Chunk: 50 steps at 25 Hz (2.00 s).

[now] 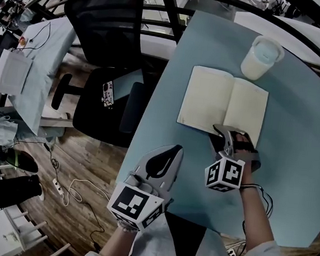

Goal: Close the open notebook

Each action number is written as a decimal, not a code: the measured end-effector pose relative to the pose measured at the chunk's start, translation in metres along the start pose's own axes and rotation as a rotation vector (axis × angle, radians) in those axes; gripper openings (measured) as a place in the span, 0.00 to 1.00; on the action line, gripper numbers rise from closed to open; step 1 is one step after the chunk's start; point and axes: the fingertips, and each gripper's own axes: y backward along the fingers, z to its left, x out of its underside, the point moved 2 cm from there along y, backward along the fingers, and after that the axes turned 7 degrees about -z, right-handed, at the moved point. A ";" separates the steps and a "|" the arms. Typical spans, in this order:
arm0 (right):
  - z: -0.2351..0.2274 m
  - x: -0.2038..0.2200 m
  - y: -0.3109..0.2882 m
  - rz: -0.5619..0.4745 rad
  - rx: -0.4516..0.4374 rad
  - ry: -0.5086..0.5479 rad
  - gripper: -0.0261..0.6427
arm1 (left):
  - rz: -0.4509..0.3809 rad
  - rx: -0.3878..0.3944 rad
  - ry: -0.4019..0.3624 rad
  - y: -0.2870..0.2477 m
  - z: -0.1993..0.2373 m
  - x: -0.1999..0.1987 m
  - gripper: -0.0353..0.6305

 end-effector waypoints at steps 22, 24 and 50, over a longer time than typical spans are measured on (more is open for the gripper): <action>-0.002 0.003 0.008 -0.090 0.046 -0.232 0.13 | 0.062 -0.026 0.452 -0.052 0.028 0.078 0.15; -0.001 0.002 0.009 -0.093 0.047 -0.235 0.13 | 0.065 -0.031 0.505 -0.059 0.030 0.086 0.20; -0.004 0.002 0.017 -0.147 0.059 -0.276 0.12 | -0.102 -0.013 0.970 -0.097 0.039 0.092 0.32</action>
